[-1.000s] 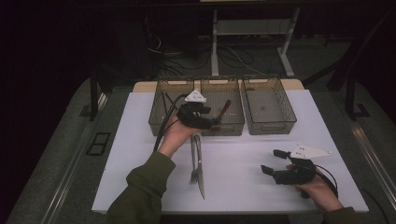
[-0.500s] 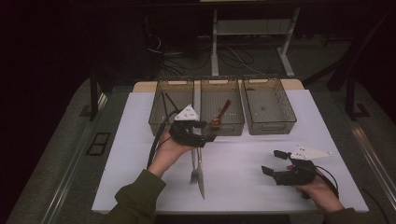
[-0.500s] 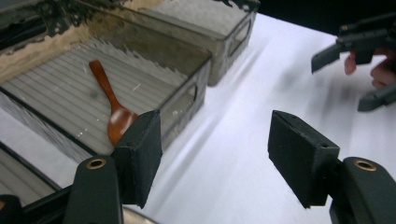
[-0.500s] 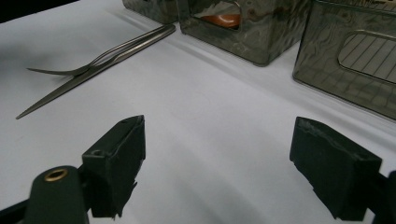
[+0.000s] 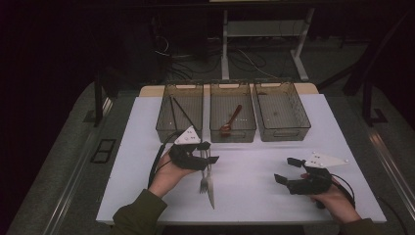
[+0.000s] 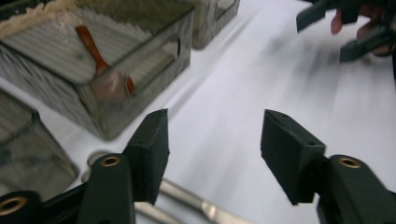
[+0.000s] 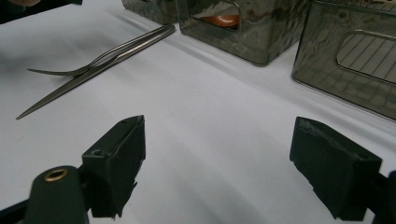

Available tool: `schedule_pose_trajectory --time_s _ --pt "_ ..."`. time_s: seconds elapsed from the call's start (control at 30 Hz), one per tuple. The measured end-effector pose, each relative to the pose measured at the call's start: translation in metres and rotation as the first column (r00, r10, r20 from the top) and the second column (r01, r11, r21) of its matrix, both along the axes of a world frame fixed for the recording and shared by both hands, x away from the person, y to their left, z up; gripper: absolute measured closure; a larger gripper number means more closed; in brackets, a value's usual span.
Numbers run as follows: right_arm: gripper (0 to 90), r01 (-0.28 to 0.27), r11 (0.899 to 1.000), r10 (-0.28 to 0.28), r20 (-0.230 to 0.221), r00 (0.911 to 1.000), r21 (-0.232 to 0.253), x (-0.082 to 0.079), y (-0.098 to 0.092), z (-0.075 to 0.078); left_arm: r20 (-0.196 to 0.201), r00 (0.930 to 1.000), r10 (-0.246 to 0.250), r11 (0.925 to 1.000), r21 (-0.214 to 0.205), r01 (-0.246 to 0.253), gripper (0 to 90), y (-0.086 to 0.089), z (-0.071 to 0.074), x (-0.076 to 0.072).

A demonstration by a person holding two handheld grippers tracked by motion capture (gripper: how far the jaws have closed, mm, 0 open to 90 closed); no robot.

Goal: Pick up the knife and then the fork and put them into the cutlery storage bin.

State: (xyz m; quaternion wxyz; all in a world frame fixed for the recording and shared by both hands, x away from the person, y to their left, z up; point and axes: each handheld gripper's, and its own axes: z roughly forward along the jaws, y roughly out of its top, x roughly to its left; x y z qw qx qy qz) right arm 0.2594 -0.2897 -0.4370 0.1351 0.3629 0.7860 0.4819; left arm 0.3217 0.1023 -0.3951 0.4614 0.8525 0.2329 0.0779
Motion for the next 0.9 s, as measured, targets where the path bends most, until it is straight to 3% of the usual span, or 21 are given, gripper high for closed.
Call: schedule_pose_trajectory --time_s 0.23,0.47,0.73,0.9 --pt "17.5 -0.002 1.000 0.002 0.001 1.0000 -0.003 0.000 0.001 0.000 -0.028 0.9995 0.011 0.9992 0.037 -0.010 67.2 0.016 -0.015 -0.013" --pt "17.6 -0.002 1.000 0.002 0.002 1.0000 -0.003 0.000 0.001 0.000 -0.081 0.9967 -0.011 0.9965 0.081 0.017 87.8 0.019 -0.028 -0.010" --pt "17.6 -0.002 1.000 0.002 0.002 1.0000 -0.004 0.000 0.001 0.000 -0.098 0.9949 -0.021 0.9890 0.144 0.035 88.7 0.012 -0.040 -0.008" --pt "17.6 -0.001 1.000 0.001 0.002 1.0000 -0.005 0.000 0.001 0.000 -0.100 0.9945 -0.031 0.9869 0.155 0.046 88.7 0.008 -0.044 -0.006"
